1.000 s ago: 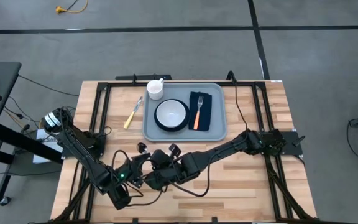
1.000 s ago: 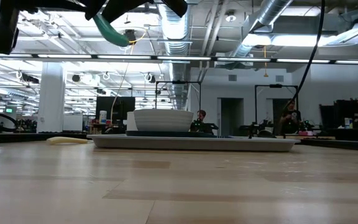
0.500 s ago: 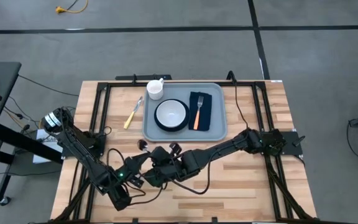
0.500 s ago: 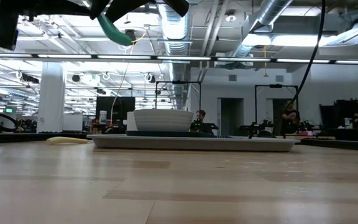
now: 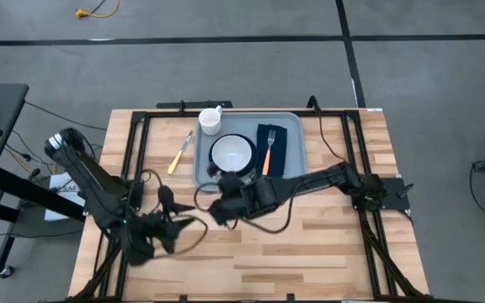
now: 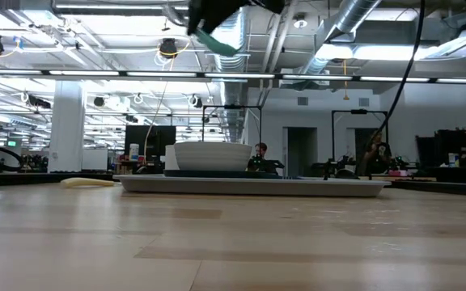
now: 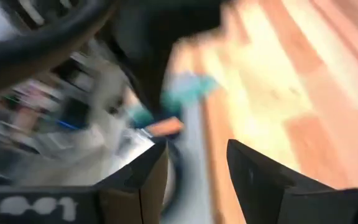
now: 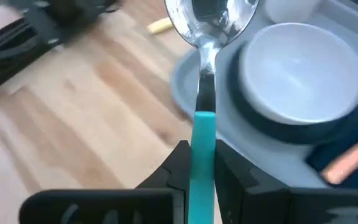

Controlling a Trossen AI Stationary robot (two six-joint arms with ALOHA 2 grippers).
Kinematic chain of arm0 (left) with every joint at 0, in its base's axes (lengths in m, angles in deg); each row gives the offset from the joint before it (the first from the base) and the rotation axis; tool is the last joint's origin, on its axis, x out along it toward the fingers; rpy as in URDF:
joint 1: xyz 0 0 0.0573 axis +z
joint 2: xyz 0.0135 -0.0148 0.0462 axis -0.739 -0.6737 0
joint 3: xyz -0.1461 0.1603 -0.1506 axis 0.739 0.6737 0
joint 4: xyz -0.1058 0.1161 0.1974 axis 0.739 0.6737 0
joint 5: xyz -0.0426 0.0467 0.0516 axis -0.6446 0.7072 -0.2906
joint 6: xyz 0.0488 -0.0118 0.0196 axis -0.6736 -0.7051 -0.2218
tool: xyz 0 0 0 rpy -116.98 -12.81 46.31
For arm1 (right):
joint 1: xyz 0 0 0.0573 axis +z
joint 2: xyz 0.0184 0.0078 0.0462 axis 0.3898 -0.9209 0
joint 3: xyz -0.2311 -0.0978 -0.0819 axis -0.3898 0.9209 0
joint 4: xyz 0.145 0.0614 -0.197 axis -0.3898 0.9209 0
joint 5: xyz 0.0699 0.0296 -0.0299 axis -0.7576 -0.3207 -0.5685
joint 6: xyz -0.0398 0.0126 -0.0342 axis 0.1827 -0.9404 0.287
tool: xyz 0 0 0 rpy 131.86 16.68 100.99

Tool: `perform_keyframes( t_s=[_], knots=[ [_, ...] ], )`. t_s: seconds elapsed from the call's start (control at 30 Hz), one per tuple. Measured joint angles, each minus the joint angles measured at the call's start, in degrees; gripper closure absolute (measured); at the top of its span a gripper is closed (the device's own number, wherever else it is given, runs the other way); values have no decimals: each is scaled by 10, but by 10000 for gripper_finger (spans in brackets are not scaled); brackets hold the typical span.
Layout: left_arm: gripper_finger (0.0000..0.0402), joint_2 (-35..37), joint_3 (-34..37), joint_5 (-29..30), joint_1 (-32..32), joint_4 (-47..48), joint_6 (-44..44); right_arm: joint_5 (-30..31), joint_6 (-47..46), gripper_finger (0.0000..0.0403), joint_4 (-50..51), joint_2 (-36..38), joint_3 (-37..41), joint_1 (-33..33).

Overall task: Set up tray
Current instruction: Put the blue spoon to the left of the orange fork on the blue napkin on the gray tray

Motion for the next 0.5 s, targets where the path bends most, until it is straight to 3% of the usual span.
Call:
perform_keyframes(
  t_s=[0.1,0.27,0.5],
  knots=[
    [244,63,3,-46,2,49,67,1,-23,372,56,26,0,-17],
    [244,189,51,-27,-39,51,136,-1,-60,372,123,51,-1,-55],
    [244,351,229,35,-103,-107,176,-80,-80,372,192,61,0,-145]
  ],
)
